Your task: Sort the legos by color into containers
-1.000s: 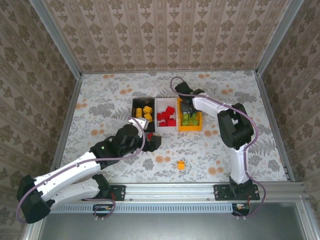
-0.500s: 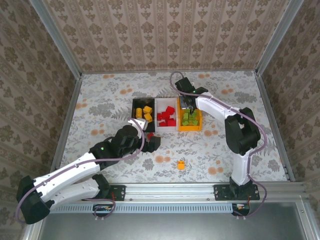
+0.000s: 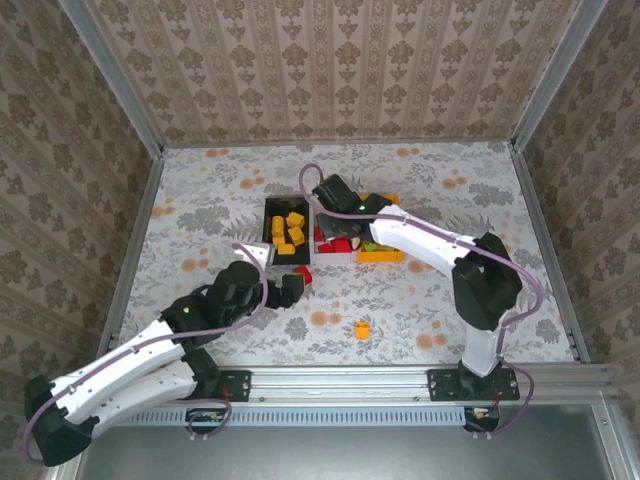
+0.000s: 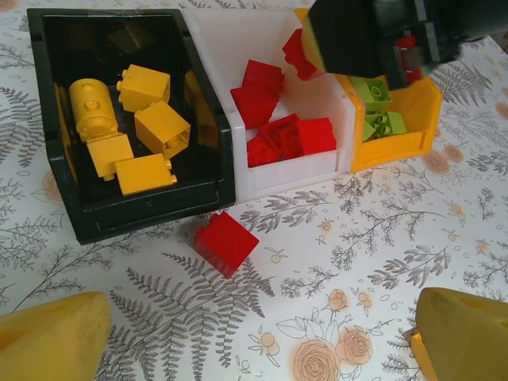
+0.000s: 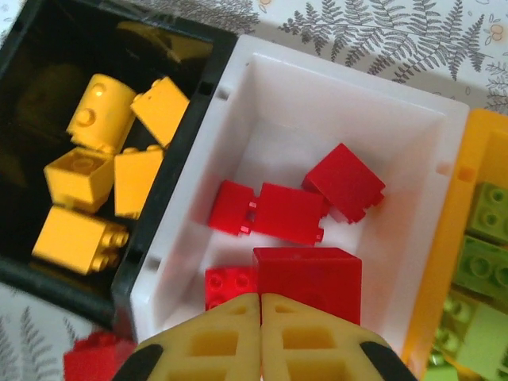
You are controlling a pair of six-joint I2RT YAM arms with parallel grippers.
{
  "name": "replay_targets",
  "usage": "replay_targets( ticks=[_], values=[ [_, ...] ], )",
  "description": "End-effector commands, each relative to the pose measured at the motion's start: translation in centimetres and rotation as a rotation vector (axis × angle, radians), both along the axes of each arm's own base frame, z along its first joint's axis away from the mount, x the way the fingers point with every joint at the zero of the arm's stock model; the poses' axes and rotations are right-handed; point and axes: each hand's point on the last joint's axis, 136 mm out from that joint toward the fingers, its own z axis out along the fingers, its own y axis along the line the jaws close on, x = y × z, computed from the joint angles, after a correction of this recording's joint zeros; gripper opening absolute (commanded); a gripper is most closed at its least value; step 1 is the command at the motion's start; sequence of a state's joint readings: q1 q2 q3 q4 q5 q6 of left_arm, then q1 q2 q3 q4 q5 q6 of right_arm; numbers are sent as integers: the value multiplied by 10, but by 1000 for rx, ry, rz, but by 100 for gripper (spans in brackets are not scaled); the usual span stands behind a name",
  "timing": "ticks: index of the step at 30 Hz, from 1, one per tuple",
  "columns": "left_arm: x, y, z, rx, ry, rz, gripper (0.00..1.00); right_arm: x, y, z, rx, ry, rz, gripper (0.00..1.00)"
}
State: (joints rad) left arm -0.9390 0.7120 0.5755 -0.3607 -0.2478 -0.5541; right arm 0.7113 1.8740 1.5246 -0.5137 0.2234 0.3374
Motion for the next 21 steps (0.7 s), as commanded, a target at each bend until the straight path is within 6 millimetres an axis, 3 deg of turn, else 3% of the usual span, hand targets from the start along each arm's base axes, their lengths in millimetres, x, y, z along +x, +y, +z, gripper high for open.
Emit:
replay_targets(
  ticks=[1,4,6,11,15,21],
  values=[
    [-1,12,-6,7,18,46,100,20,-3,-7,-20,1,-47,34],
    [-3,16,-6,-7,17,53,100,18,-4,2,-1,-16,-50,52],
    [-4,16,-5,-17,12,51,100,11,-6,11,16,-28,-51,57],
    [-5,20,-6,-30,5,60,100,-36,-28,16,37,-5,-67,64],
    [-5,21,-9,-42,11,72,100,-96,-47,-9,44,81,-57,68],
    [-4,23,-14,-51,18,86,100,-188,-71,-70,-33,273,-11,72]
  ],
)
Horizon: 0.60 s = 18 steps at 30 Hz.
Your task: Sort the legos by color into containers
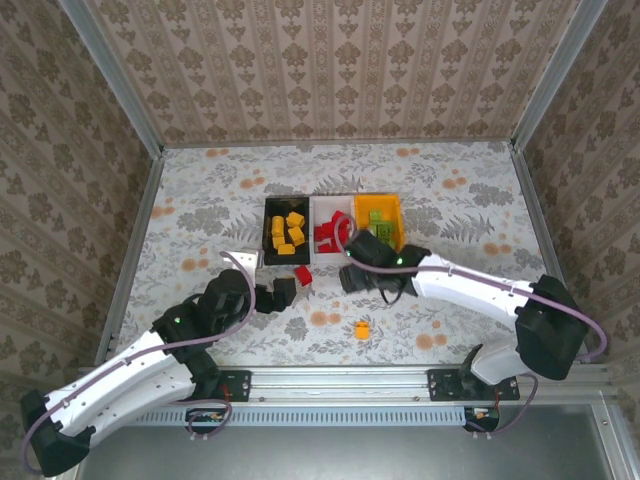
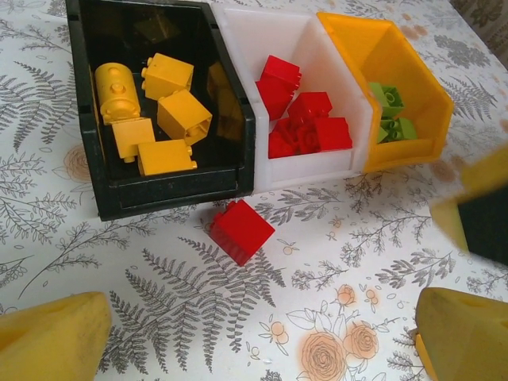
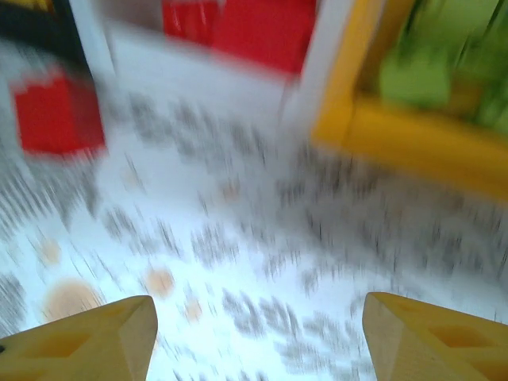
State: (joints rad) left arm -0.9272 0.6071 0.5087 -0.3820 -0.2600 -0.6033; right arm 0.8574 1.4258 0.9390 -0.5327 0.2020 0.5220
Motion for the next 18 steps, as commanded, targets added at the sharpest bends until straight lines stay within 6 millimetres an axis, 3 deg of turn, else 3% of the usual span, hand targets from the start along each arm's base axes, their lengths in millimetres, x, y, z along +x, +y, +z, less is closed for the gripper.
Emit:
replay_targets(
  ticks=[1,4,9,13,18],
  values=[
    [2,6,-6,-7,11,38,100,-49,-13,-33,-44,135,-6,72],
    [3,7,-9,-13,17,49,100,-70,-12,-50,-71,182,6,73],
    [1,6,-16,-29,48,45,100,-83,-4,-71,-81,222,18,71],
    [-1,5,-20,-21,75,38,100,-86,3,-74,-86,235,38,68],
    [-2,8,-21,-7,89,41,100,-94,-1,-70,-110,245,49,69]
  ],
)
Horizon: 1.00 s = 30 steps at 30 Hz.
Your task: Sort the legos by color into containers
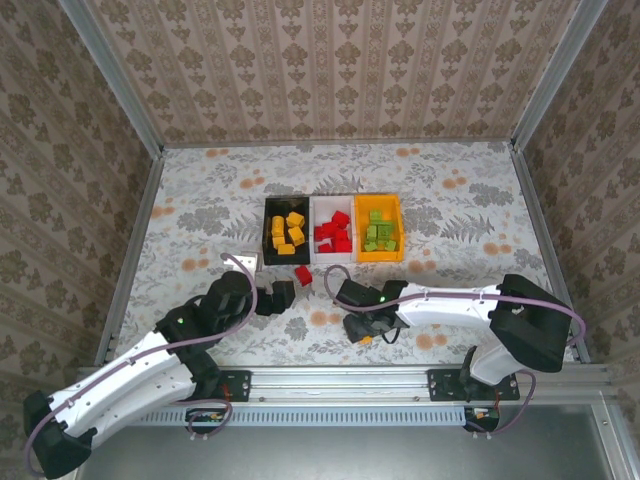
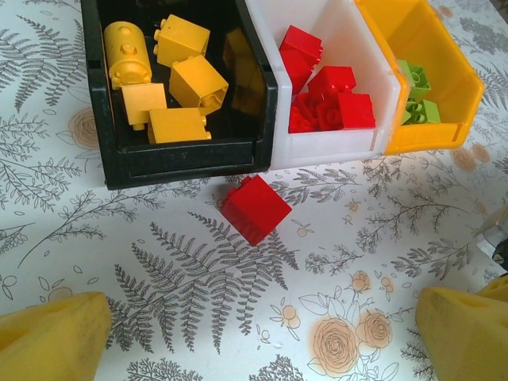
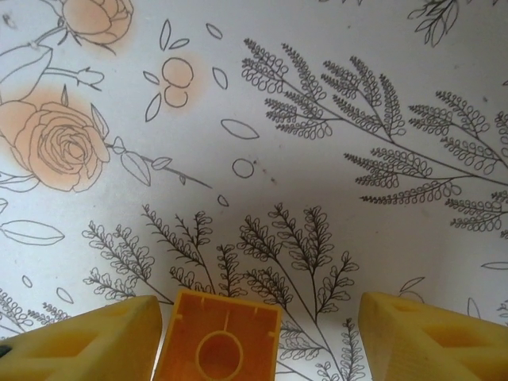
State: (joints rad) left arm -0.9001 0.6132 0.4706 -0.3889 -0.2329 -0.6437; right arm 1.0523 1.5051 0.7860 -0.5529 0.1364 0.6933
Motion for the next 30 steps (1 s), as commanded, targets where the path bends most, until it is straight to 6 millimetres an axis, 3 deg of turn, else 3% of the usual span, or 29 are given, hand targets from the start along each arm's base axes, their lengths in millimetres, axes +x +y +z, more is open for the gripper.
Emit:
replay_targets(
  ticks=[1,7,11,14,18,21,27,30],
  values=[
    [-1,2,-1,-12,28,14,100,-10,1,7,9,24,0,69],
    [-1,3,-4,-13,35,18,100,-24,0,-4,-5,79,27,62],
    [0,5,-4,-6,36,24,100,-19,7,-5,16,63,22,45],
    [-1,8,-4,5,36,29,100,-12,18,7,45,30,46,33],
    [-1,11,-4,13,42,41,100,5,38,36,101,-28,78,25],
    [-2,15,-4,12,42,54,100,31,55,70,156,-102,99,24],
    [-4,18,-2,-5,32,57,100,111,105,142,296,-255,129,25],
    [-5,21,-2,1,39,63,100,159,128,156,316,-306,116,25]
  ],
)
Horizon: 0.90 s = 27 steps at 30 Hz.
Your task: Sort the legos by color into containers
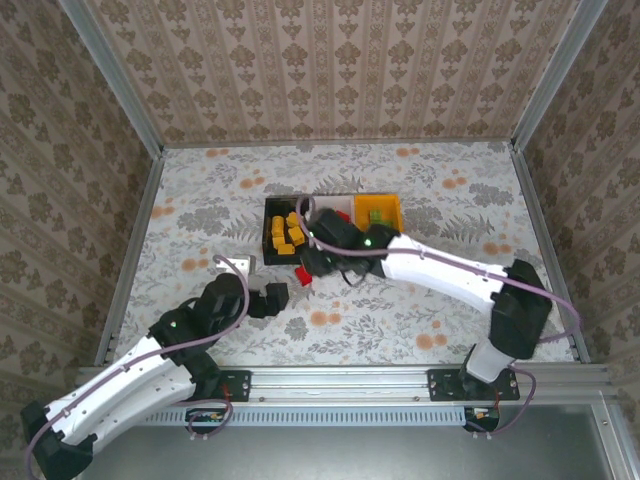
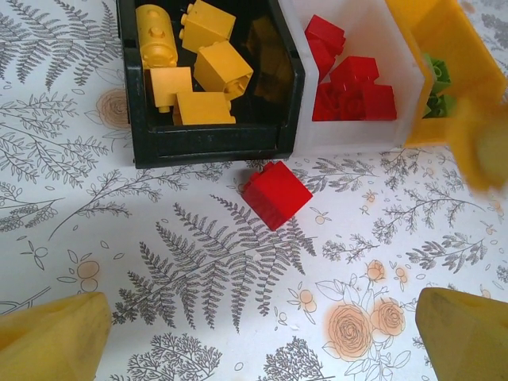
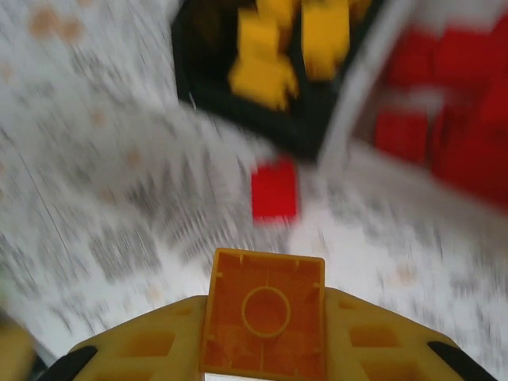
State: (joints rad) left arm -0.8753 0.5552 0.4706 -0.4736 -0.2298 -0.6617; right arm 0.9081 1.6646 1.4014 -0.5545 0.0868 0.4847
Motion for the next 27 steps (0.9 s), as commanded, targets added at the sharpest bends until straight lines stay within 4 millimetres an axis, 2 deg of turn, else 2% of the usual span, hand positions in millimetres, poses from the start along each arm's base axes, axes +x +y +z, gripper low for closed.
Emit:
replay_targets(
  ticks=[1,4,9,11,13,15,19,23,27],
  values=[
    [-1,7,1,-5,16,32,100,45,20,0,-17,-44,27,26],
    [-3,8,-1,-10,27,32,100,84,36,-10,-25,-45,0,26],
    [-6,11,0,-15,28,37,100,125,54,-36,-70,-40,-28,27],
    [-7,13,2,-14,24,36,100,133,57,-44,-87,-38,-34,34],
    [-7,15,4,-17,19,39,100,137,60,-42,-82,-48,-33,51],
    [-8,16,6,-19,14,40,100,135,60,-35,-70,-62,-29,60],
    [-9,18,9,-27,5,42,100,122,55,-12,-51,-107,-20,66],
    [-8,21,14,-34,-17,52,100,87,50,4,-8,-134,13,68],
    [-6,23,23,-40,-47,60,100,40,42,-12,7,-103,53,70]
  ],
)
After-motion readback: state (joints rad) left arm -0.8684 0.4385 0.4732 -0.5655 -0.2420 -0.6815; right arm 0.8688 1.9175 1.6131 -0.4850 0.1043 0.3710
